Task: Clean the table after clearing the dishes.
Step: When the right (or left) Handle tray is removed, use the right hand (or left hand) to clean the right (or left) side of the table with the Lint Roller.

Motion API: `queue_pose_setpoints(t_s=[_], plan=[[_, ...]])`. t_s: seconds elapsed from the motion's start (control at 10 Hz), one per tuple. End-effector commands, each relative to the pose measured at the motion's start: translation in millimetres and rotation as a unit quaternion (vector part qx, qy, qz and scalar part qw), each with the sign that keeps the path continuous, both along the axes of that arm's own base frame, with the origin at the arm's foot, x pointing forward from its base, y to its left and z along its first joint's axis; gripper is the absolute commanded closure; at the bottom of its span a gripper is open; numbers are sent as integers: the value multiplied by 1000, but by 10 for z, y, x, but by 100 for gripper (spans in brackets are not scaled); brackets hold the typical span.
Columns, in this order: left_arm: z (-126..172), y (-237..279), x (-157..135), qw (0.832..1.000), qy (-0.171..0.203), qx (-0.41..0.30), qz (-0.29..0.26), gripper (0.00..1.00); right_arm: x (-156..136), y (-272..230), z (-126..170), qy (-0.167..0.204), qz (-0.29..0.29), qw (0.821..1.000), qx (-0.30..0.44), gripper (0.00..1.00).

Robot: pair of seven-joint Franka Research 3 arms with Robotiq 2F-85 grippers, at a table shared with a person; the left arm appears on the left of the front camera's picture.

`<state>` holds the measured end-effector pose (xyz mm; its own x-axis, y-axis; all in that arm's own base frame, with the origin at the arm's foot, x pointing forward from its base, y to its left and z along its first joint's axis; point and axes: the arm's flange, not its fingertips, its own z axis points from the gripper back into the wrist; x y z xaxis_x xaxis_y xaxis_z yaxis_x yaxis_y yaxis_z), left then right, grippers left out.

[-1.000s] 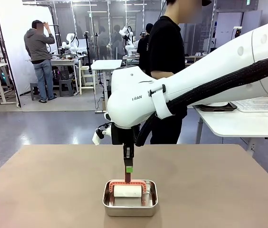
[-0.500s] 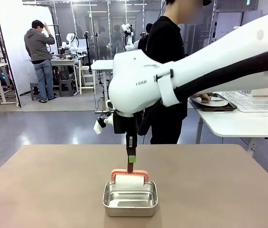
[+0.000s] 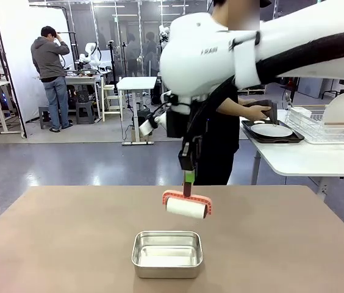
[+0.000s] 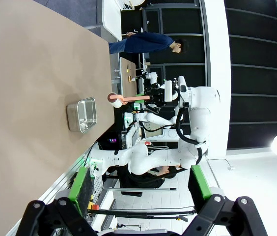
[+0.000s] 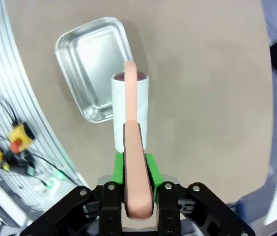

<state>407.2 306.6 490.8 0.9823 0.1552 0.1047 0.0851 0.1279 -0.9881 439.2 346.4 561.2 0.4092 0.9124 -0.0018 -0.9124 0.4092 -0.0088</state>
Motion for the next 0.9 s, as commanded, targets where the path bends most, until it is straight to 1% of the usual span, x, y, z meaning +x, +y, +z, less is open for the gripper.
queue_pose_setpoints(t_s=[0.0, 0.2, 0.3, 0.4, 0.5, 0.8], plan=[[10, 11, -21, 1000, 0, 1, 3, 0, -22, -407, -156, 12, -109, 994, 31, 100], [10, 11, -21, 1000, 0, 1, 3, 0, 10, -761, -308, 35, -160, 986, 37, 100], [10, 11, -21, 1000, 0, 1, 3, 0, 26, -851, -367, 35, -175, 983, 50, 100], [10, 11, -21, 1000, 0, 1, 3, 0, 51, -799, -367, 37, -144, 986, 75, 100], [10, 11, -21, 1000, 0, 1, 3, 0, 188, -870, -310, 44, -152, 987, 28, 100], [10, 11, -21, 1000, 0, 1, 3, 0, 188, -870, -310, 44, -152, 987, 28, 100]])
